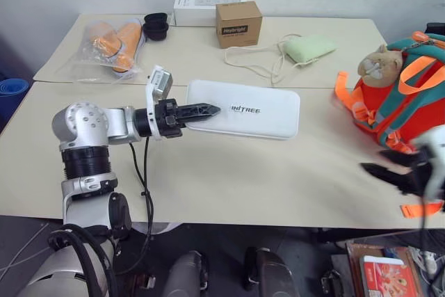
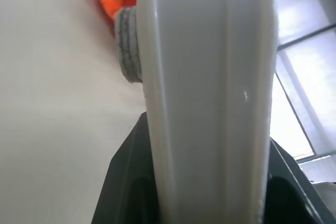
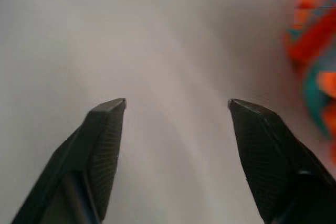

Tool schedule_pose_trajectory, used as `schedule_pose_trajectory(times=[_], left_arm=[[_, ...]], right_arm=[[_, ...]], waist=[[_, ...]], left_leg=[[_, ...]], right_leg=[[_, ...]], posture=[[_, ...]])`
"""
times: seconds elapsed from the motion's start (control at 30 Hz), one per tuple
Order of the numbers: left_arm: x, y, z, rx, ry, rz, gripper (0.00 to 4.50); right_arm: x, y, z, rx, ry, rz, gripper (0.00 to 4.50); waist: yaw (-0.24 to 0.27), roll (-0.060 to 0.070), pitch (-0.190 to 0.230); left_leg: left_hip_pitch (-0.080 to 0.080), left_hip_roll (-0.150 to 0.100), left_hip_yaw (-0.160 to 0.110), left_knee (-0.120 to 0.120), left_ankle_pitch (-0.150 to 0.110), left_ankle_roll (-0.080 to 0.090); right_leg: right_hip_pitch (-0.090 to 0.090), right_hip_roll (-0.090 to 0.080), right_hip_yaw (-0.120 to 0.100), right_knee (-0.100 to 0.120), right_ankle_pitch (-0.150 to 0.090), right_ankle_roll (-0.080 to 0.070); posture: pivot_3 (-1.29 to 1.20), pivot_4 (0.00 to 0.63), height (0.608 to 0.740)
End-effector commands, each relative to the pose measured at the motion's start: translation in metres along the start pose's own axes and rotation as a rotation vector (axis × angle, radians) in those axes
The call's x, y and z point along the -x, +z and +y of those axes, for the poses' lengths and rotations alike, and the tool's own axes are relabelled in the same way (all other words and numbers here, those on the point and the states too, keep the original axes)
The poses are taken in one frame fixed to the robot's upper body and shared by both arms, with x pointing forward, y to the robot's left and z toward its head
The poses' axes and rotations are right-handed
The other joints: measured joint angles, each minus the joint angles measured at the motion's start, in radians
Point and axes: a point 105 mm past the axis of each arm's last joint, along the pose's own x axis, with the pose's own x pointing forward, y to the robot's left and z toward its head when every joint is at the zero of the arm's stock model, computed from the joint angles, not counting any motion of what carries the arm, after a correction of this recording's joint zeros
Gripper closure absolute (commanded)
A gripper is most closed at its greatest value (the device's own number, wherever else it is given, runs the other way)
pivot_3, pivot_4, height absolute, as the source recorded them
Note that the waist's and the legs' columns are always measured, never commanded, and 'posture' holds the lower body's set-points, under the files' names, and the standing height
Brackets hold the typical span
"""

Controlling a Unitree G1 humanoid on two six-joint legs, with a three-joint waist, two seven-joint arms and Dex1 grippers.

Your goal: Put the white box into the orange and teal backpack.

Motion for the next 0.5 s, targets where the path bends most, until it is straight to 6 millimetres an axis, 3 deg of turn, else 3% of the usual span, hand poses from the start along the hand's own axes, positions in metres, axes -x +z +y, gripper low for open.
schedule_pose_trajectory(times=[0.03,0.27,0.5], left_arm=[[-0.001,0.004,-0.026,-0.132,-0.057,-0.046,3.14],[-0.006,-0.005,-0.037,-0.234,-0.025,-0.047,3.14],[-0.005,-0.001,-0.039,-0.264,0.011,-0.051,3.14]], right_arm=[[0.013,0.015,-0.008,-0.011,-0.020,-0.058,0.02],[-0.024,0.035,-0.028,-0.131,-0.068,-0.177,0.02],[-0.075,0.063,-0.048,-0.238,-0.181,-0.311,0.02]], waist=[[0.000,0.000,0.000],[-0.005,-0.001,0.000],[-0.008,-0.001,0.000]], left_leg=[[0.000,0.001,0.000,-0.001,0.000,-0.001],[0.000,-0.002,0.002,0.000,0.001,-0.001],[-0.001,-0.002,0.002,0.000,0.002,-0.002]], right_leg=[[0.000,0.000,0.000,0.000,0.000,0.000],[-0.001,0.002,0.001,0.001,0.000,-0.001],[-0.002,0.003,0.001,0.001,0.000,-0.001]], posture=[[0.00,0.150,0.740],[0.00,0.150,0.740],[0.00,0.150,0.740]])
